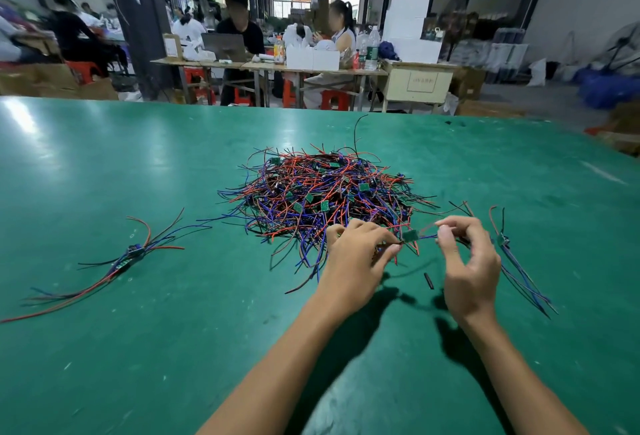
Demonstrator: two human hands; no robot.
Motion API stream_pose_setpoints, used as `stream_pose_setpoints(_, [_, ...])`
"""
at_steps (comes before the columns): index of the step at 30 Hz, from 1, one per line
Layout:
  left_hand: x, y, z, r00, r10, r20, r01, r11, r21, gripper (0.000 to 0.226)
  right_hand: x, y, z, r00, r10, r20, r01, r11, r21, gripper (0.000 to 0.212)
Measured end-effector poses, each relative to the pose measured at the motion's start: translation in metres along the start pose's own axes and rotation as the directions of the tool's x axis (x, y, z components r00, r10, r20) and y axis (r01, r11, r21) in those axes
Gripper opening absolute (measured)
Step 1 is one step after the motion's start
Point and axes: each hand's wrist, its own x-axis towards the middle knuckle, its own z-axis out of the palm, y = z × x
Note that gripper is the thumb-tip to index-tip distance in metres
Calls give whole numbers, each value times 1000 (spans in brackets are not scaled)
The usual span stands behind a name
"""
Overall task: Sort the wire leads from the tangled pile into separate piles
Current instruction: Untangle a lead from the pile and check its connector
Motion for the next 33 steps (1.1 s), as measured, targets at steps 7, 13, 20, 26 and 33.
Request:
stream_pose_setpoints(7, [5,24,-23,987,-44,-158,-42,864,-501,7,2,0,1,981,151,125,-157,987,32,52])
stream_pose_setpoints(13, [12,17,-51,969,-184,-167,34,765,-643,11,0,-15,4,879,368,304,-329,929,-171,58])
stream_pose_setpoints(20, [-14,-15,-53,895,-436,-92,252,665,-703,12,-2,-15,2,838,476,269,-133,654,-744,93])
stream_pose_setpoints(26, [-20,-23,-58,836,-545,-58,323,576,-751,13,-1,-23,0,977,148,156,-13,767,-642,59])
stream_pose_setpoints(33, [-24,-19,-63,837,-544,55,309,387,-869,21,-14,-22,11,920,41,391,51,973,-224,54])
